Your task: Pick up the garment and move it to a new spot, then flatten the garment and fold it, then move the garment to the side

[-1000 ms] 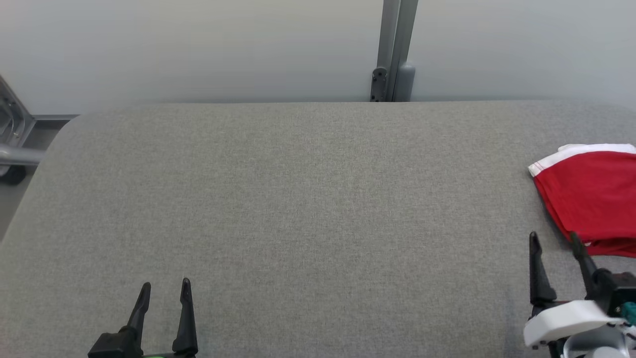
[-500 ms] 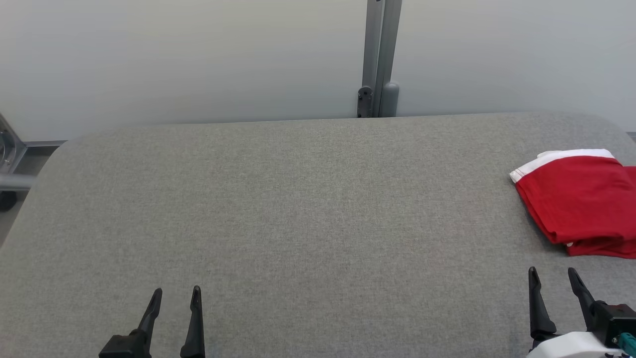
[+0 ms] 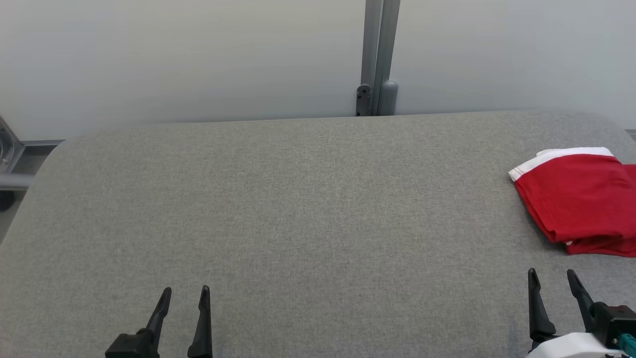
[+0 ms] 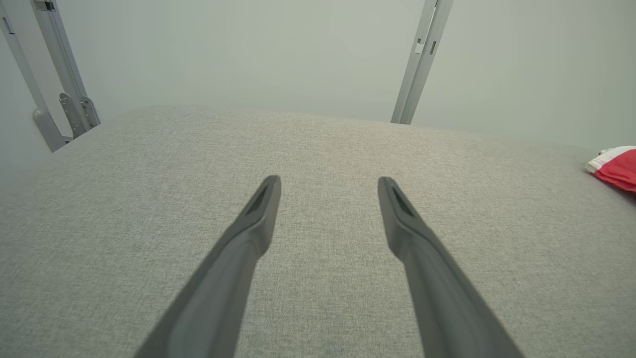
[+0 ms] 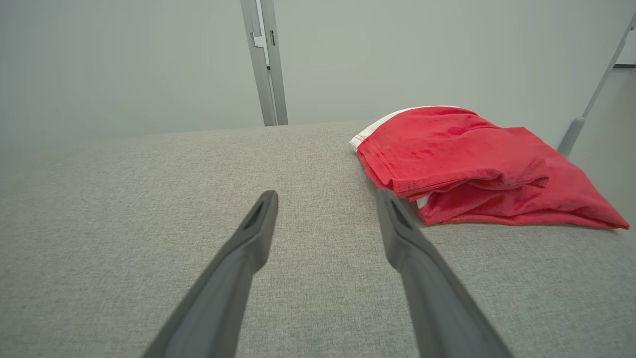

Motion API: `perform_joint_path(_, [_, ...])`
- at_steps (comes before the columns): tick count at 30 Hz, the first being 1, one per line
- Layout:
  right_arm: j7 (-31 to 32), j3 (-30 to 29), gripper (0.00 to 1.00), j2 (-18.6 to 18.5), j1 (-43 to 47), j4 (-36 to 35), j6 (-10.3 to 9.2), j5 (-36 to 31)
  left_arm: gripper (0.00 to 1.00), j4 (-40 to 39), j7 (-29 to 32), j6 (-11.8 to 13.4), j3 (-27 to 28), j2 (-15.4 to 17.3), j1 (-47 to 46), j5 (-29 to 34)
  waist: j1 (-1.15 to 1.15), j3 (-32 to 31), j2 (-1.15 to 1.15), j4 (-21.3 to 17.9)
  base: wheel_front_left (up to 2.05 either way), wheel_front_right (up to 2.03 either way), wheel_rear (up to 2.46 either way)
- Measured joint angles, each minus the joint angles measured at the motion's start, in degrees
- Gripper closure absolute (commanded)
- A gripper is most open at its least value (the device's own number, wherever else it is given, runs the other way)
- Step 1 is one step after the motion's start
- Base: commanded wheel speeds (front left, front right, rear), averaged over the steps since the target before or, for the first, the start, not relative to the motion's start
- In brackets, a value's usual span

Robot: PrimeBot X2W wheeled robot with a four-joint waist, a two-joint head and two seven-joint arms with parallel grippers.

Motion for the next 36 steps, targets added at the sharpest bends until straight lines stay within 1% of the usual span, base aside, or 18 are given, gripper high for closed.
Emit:
perform_joint_path(4, [0.0, 0.0, 0.00, 0.0, 0.0, 0.3, 0.00, 0.4, 0.00, -0.2, 0.0, 0.0, -0.5, 0.1, 0.0, -0.2, 0.00, -0.1, 0.00, -0.2, 0.00, 0.00, 0.00])
perform_joint_path(5, [0.0, 0.0, 1.00, 0.0, 0.0, 0.4, 0.00, 0.4, 1.00, -0.2, 0.0, 0.0, -0.6, 0.3, 0.0, -0.3, 0.00, -0.2, 0.00, -0.2, 0.00, 0.00, 0.00])
perform_joint_path(10, [0.3, 0.1, 1.00, 0.9, 0.2, 3.1, 0.00, 0.5, 1.00, 2.3, 0.4, 0.0, -0.9, -0.1, 1.0, -0.5, 0.00, -0.2, 0.00, -0.2, 0.00, 0.00, 0.00])
perform_joint_path(12, [1.0, 0.0, 1.00, 1.1, 0.2, 3.8, 0.00, 1.6, 1.00, 2.7, 0.7, 0.0, -1.0, -0.2, 1.2, -1.5, 0.00, -0.1, 0.00, -0.3, 0.00, 0.00, 0.00])
perform_joint_path(22, [3.8, 0.4, 1.00, 1.1, -0.6, 3.8, 0.00, 13.0, 1.00, 2.7, 3.0, 0.0, 0.0, -0.1, 0.3, -12.5, 0.00, 0.1, 0.00, -0.5, 0.00, 0.00, 0.00])
perform_joint_path(36, [7.0, 1.2, 1.00, 1.0, -2.7, 3.4, 0.00, 26.9, 1.00, 2.7, 6.0, 0.0, 1.3, 0.2, -2.2, -25.6, 0.00, 0.4, 0.00, -0.8, 0.00, 0.00, 0.00])
